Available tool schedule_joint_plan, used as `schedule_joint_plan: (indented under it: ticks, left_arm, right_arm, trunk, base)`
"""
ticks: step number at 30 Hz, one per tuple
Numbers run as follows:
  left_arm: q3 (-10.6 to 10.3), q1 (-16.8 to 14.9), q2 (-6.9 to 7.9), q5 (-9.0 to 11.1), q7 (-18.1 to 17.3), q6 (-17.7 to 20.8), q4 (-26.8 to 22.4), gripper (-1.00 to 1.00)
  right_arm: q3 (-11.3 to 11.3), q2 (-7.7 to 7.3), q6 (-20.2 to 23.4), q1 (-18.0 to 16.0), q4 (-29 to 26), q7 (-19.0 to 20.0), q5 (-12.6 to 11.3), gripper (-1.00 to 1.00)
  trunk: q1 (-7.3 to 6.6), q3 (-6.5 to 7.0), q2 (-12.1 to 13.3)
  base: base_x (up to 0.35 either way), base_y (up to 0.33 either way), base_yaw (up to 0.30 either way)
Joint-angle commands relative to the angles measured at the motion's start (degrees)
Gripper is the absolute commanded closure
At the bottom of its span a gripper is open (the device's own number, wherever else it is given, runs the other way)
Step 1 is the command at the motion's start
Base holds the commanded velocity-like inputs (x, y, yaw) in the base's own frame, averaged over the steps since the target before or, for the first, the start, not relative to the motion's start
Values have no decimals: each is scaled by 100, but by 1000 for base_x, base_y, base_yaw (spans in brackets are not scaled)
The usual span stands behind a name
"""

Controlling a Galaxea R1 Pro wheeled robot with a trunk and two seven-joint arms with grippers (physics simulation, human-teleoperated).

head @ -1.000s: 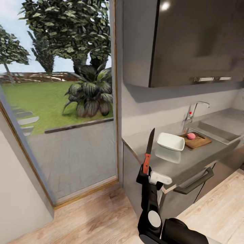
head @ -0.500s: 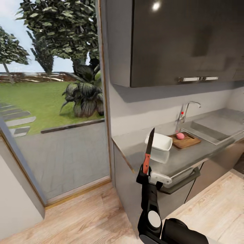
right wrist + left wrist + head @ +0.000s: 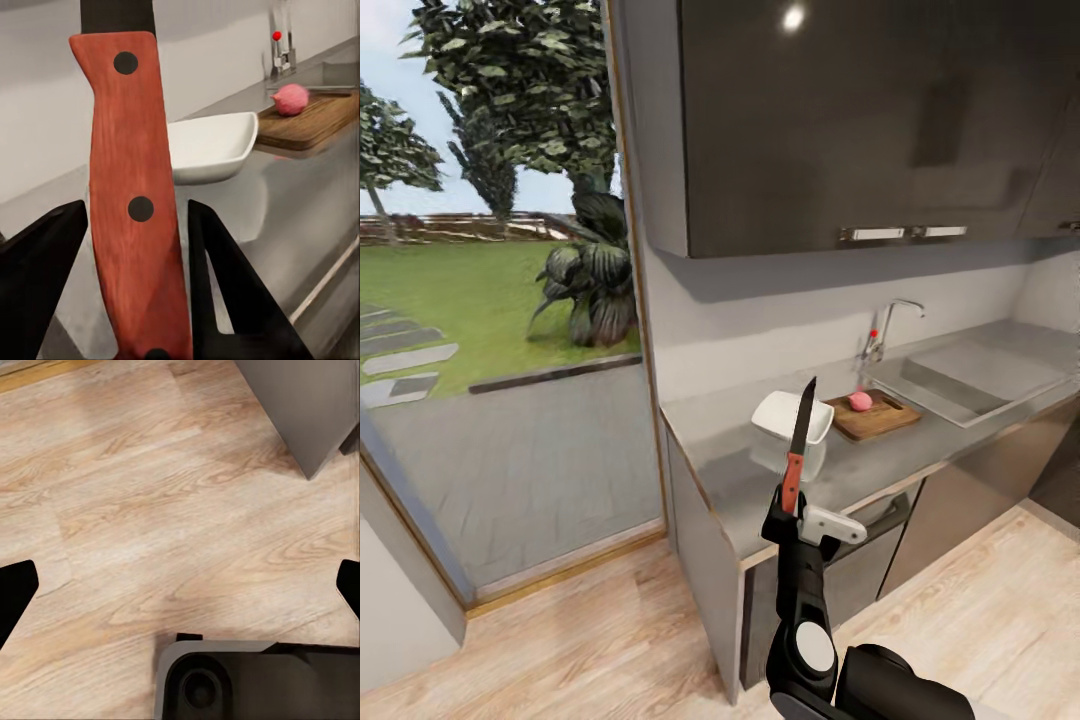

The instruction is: In the kitchen, take the Vidalia onion out of the sink, dice it on the chopping board with the paring knife, put the diced onion into the bowl on the countertop, then place both the paring knife and the chopping board into the sink.

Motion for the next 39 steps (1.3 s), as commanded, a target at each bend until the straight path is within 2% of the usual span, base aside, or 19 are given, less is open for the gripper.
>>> schedule_joint_plan:
  ticks: [1,21,39]
  left_arm:
    - [-42,2,8,56,28,-9,-10,-100]
    - [-42,2,8,56,28,-9,-10,-100]
    - [-42,1,8,56,28,0,-2,-100]
  right_arm:
    - [13,-4,-55,-9,-5,-13,-26,100]
    - [13,-12,-63,-9,-10,-13,-26,100]
    - [13,-12,-63,-8,-6,-13,-26,100]
  trunk:
    - [2,-8,-7]
    - [2,-8,-7]
    - [2,-8,-7]
  base:
    - [0,-304,0]
    - [0,-303,12]
    - [0,-279,272]
